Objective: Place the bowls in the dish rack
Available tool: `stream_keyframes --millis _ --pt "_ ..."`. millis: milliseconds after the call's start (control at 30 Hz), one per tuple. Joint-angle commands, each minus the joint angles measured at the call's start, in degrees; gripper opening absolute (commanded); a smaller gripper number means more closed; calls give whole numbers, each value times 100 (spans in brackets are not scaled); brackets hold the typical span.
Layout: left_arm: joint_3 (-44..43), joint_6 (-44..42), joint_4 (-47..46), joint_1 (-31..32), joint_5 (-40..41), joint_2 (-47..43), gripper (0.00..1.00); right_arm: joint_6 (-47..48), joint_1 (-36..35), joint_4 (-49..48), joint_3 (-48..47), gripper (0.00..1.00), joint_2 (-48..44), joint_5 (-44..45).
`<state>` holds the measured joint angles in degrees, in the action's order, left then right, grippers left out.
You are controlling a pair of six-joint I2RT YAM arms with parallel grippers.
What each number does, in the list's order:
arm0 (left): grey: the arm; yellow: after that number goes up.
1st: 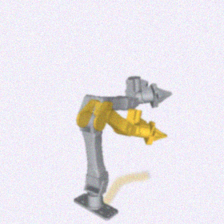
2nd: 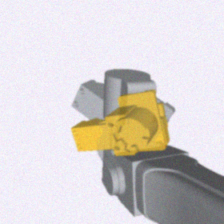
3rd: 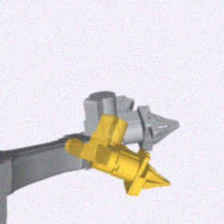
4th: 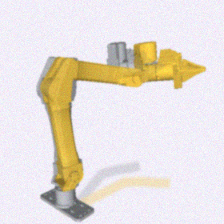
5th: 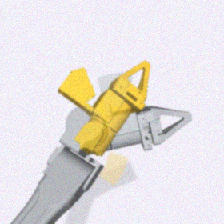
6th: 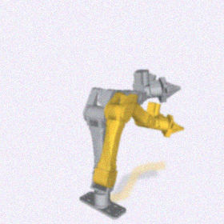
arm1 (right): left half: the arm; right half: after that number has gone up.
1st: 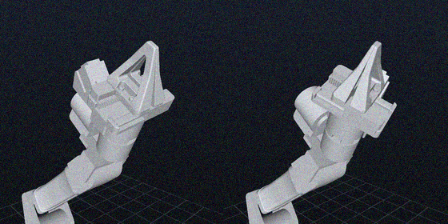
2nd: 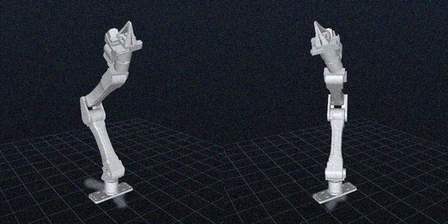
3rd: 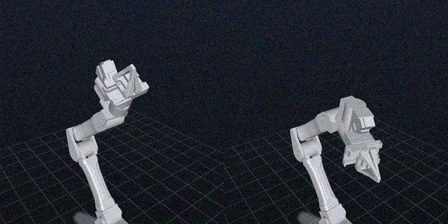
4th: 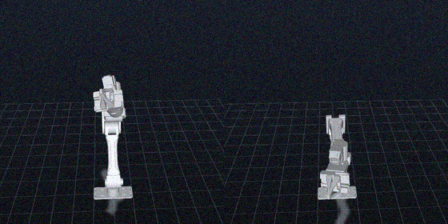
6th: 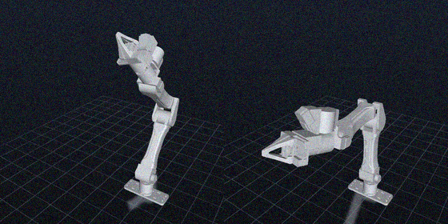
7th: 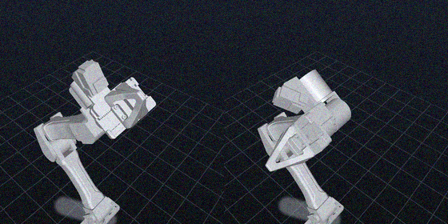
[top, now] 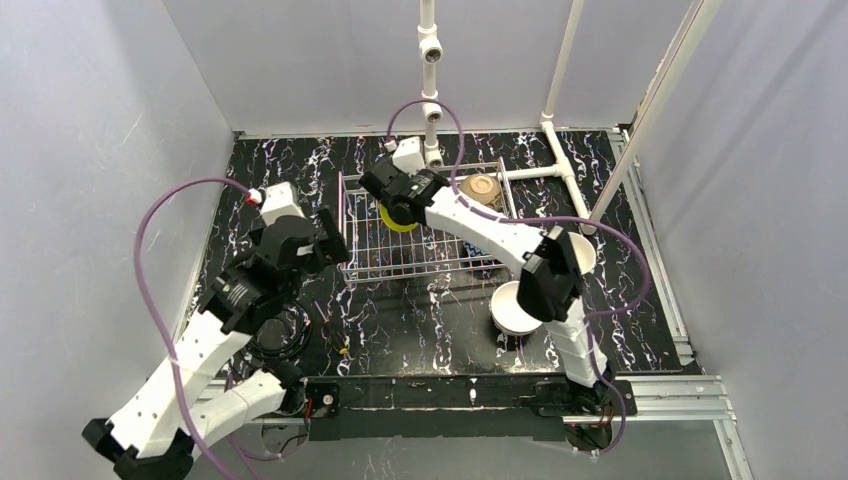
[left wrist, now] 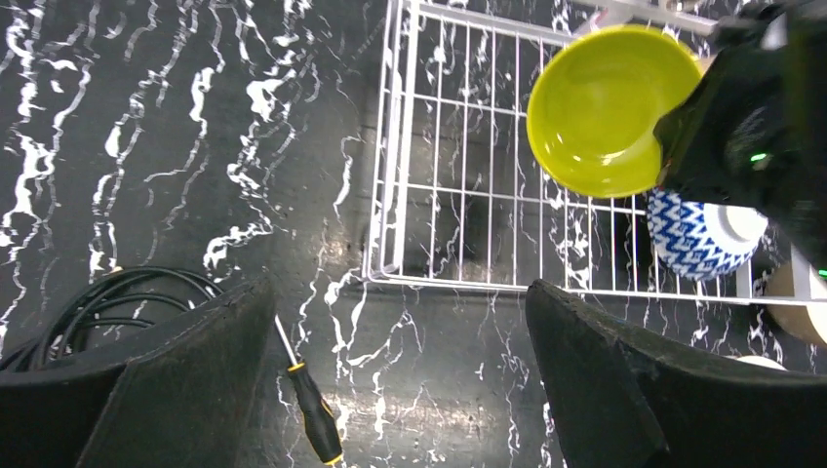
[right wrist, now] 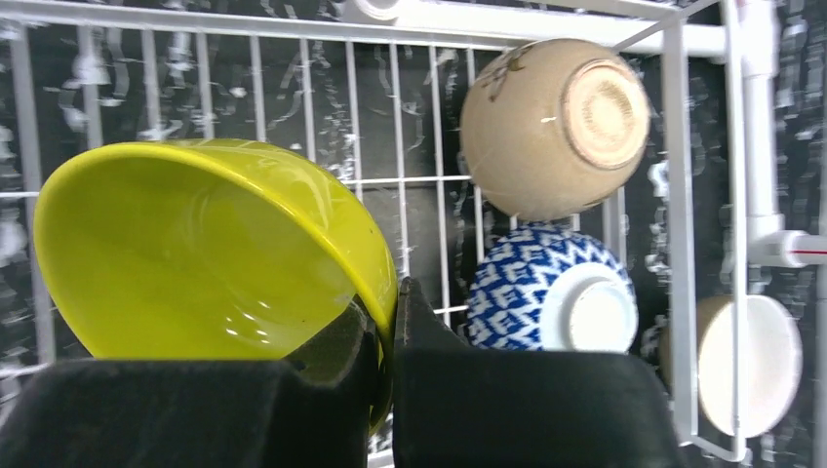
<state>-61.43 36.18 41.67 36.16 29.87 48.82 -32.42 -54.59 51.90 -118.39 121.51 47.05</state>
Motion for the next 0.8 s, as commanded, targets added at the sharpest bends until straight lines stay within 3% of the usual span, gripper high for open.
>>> stream_keyframes --millis 0,133,500,767 --pt "185 22 161 -39 873 -576 98 798 17 650 -741 1 474 1632" --pt "233 -39 230 -39 662 -783 98 1467 56 480 -1043 1 834 2375" --pt "403 156 284 -87 146 -797 98 1791 163 271 -1124 1 1448 3648" --pt "24 26 361 -136 -184 -471 98 2687 161 -917 -524 1 1368 3855"
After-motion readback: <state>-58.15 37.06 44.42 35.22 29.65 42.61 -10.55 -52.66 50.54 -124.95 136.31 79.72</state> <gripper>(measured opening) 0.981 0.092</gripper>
